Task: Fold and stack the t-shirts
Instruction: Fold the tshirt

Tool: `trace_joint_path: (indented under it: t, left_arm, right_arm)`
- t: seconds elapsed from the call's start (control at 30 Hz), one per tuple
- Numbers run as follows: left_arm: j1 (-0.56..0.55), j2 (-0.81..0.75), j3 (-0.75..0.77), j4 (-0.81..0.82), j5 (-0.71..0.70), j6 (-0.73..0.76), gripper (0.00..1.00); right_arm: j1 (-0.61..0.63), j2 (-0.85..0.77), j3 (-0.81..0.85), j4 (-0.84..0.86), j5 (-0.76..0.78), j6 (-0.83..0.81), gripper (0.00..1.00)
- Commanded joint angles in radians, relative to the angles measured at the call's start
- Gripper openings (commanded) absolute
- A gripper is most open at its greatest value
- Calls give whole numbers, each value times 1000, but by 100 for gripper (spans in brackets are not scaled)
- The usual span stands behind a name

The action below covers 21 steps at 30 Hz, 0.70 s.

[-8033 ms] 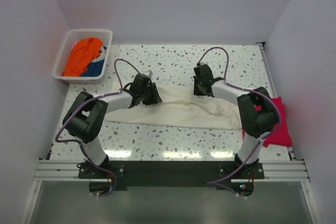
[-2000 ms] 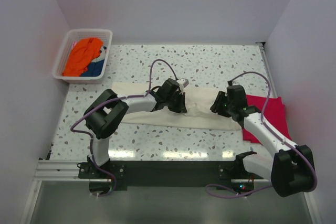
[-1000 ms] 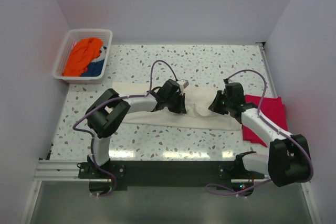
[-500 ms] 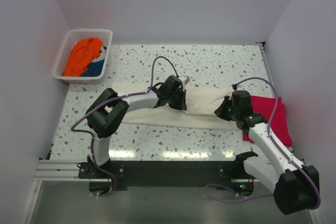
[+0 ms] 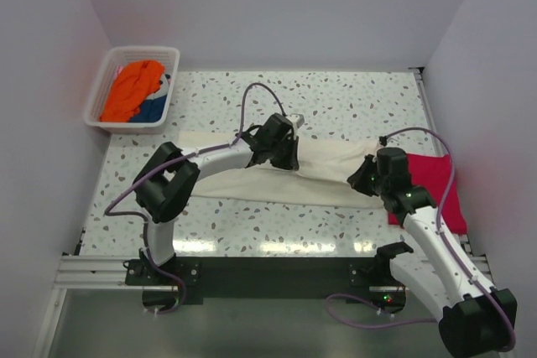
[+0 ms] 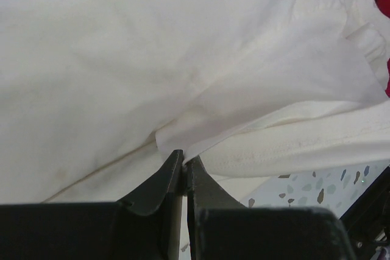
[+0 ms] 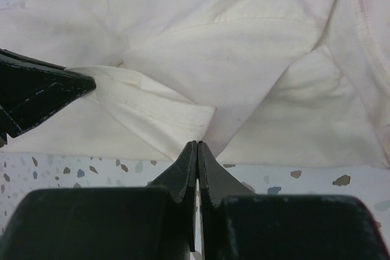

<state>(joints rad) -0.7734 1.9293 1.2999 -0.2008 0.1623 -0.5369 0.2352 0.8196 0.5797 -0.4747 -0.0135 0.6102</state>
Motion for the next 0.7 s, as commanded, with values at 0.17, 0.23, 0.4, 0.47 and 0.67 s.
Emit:
trace_joint_path:
  t: [0.17,0.23,0.4,0.47,0.67]
  left_arm:
    - [26,-44,65,-40,-24,26,0]
    - [28,-38,67,-45,-23,29,0]
    - [31,-17,73,-64,-24,34,0]
    - [31,-3,72,-69,-20,34,0]
    - [31,28,64,-84,-15,34,14]
  right_arm:
    - [0,56,176,-39,17,-16,0]
    - [-2,76,183,-47,15,-21,0]
    - [0,27,91,-47,-3,5,0]
    - [-2,10,19,-38,-6,29,0]
    - [-2,13,-122,51,-35,120,14]
